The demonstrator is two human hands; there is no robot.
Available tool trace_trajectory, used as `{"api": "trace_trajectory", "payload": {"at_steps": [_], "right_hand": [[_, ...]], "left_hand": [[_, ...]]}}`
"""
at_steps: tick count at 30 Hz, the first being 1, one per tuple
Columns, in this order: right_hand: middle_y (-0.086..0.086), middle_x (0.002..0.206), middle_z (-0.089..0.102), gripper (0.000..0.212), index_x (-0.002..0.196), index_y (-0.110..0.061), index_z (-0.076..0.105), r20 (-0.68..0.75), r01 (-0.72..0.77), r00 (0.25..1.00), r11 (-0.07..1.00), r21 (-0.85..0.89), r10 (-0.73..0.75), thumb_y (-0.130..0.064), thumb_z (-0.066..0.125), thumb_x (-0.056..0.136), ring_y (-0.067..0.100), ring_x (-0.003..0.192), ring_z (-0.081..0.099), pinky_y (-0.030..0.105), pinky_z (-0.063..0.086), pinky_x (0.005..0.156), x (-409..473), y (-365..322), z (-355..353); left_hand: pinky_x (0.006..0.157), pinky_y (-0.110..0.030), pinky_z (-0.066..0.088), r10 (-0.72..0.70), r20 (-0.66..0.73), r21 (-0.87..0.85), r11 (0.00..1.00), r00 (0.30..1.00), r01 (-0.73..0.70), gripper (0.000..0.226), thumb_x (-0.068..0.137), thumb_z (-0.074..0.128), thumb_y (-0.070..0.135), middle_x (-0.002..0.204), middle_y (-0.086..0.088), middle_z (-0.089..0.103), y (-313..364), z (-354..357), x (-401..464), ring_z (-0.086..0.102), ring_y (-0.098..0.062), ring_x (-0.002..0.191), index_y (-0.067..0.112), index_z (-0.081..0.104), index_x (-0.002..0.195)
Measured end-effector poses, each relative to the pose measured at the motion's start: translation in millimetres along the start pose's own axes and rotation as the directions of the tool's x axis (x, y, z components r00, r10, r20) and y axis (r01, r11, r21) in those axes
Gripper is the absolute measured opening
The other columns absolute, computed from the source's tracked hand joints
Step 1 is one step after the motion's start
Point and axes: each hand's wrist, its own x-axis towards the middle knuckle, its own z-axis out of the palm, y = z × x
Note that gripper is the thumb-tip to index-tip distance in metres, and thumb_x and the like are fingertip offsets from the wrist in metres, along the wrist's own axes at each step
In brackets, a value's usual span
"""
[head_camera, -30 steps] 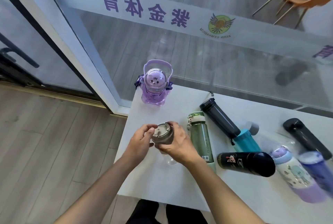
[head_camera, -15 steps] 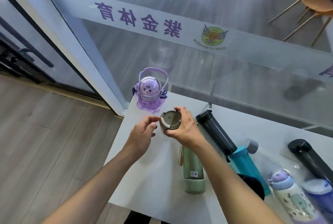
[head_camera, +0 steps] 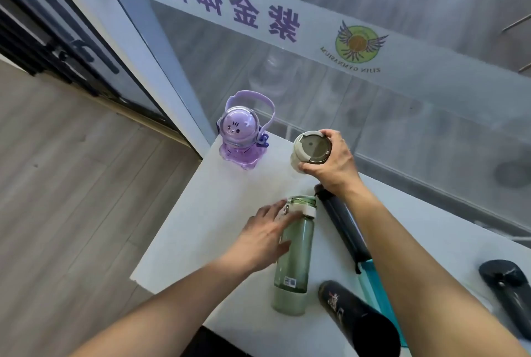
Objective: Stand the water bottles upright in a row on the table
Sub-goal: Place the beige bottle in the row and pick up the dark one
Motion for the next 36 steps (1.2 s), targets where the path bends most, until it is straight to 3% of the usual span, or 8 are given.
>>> {"api": "trace_trajectory", "payload": {"at_steps": [10, 14, 19, 24, 27, 31, 33, 36], "right_hand": [[-0.002, 0.123, 0.053, 0.083, 0.132, -0.029, 0.047, 0.026, 0.013, 1.0, 0.999, -0.048, -0.012, -0.029, 0.091, 0.062, 0.009, 0.103, 0.051, 0.019, 0.037, 0.084, -6.6, -1.9, 13.4], [-0.001, 0.124, 0.054, 0.084, 0.132, -0.028, 0.048, -0.01, 0.004, 1.0, 0.998, -0.06, -0.005, -0.03, 0.093, 0.061, 0.006, 0.099, 0.048, 0.002, 0.031, 0.073, -12.2, -5.9, 20.7], [0.001, 0.126, 0.053, 0.087, 0.133, -0.029, 0.046, -0.022, -0.009, 1.0, 0.998, -0.069, 0.008, -0.033, 0.093, 0.061, 0.009, 0.102, 0.05, -0.001, 0.031, 0.074, -14.1, -9.2, 25.1], [0.001, 0.139, 0.041, 0.114, 0.153, -0.037, 0.024, 0.059, -0.099, 0.993, 0.994, -0.046, 0.102, -0.036, 0.093, 0.062, 0.008, 0.126, 0.044, 0.027, 0.037, 0.106, -21.3, -6.0, 7.7], [0.005, 0.135, 0.045, 0.1, 0.152, -0.031, 0.03, 0.011, -0.204, 0.979, 0.978, -0.047, 0.205, -0.026, 0.088, 0.071, 0.014, 0.123, 0.05, 0.029, 0.042, 0.103, -24.3, 12.6, -20.2], [0.012, 0.136, 0.051, 0.076, 0.143, -0.018, 0.04, -0.059, -0.377, 0.926, 0.906, -0.193, 0.373, -0.036, 0.079, 0.08, 0.028, 0.124, 0.054, 0.037, 0.044, 0.104, -31.9, 49.7, -35.4], [0.012, 0.138, 0.051, 0.081, 0.141, -0.018, 0.041, 0.011, -0.415, 0.9, 0.864, -0.286, 0.436, -0.047, 0.08, 0.076, 0.03, 0.127, 0.051, 0.04, 0.043, 0.105, -36.4, 61.8, -28.1], [0.01, 0.137, 0.051, 0.086, 0.138, -0.019, 0.041, 0.102, -0.385, 0.873, 0.803, -0.454, 0.477, -0.058, 0.079, 0.072, 0.033, 0.129, 0.05, 0.043, 0.043, 0.103, -41.0, 67.8, -10.6]], "left_hand": [[0.105, -0.038, 0.039, 0.03, -0.019, 0.008, 1.0, 0.999, -0.03, 0.08, 0.082, 0.068, 0.043, 0.163, 0.007, 0.008, 2.7, 18.7, 8.1, 0.029, -0.027, 0.136, 0.046, 0.021, 0.147], [0.104, -0.04, 0.04, 0.018, -0.017, -0.004, 1.0, 1.0, -0.018, 0.079, 0.083, 0.065, 0.042, 0.163, 0.006, 0.01, -1.8, 18.8, 6.6, 0.031, -0.027, 0.136, 0.046, 0.021, 0.148], [0.105, -0.041, 0.039, 0.013, -0.002, -0.014, 1.0, 1.0, -0.013, 0.078, 0.083, 0.065, 0.041, 0.162, 0.005, 0.012, -5.8, 17.0, 5.7, 0.032, -0.028, 0.134, 0.047, 0.022, 0.148], [0.104, -0.042, 0.04, 0.047, -0.083, 0.009, 0.999, 0.995, -0.046, 0.062, 0.088, 0.059, 0.039, 0.154, -0.001, 0.03, -6.7, -1.8, 2.5, 0.04, -0.028, 0.128, 0.039, 0.032, 0.145], [0.097, -0.043, 0.045, 0.088, -0.377, 0.041, 0.996, 0.922, -0.079, 0.046, 0.088, 0.056, 0.025, 0.134, -0.009, 0.051, -4.2, -22.3, 5.5, 0.05, -0.031, 0.114, 0.024, 0.051, 0.134], [0.1, -0.042, 0.042, 0.095, -0.632, 0.048, 0.995, 0.769, -0.083, 0.049, 0.083, 0.062, 0.013, 0.13, -0.014, 0.049, 7.4, -55.0, 15.2, 0.046, -0.033, 0.113, 0.017, 0.054, 0.131], [0.106, -0.043, 0.038, 0.147, -0.603, 0.11, 0.989, 0.784, -0.101, 0.061, 0.082, 0.06, 0.013, 0.143, -0.014, 0.041, 10.6, -66.3, 25.0, 0.041, -0.034, 0.124, 0.021, 0.047, 0.14], [0.109, -0.047, 0.033, 0.146, -0.432, 0.232, 0.972, 0.89, -0.047, 0.076, 0.08, 0.058, 0.015, 0.161, -0.006, 0.023, 10.1, -70.5, 39.9, 0.03, -0.037, 0.139, 0.034, 0.032, 0.149]]}}
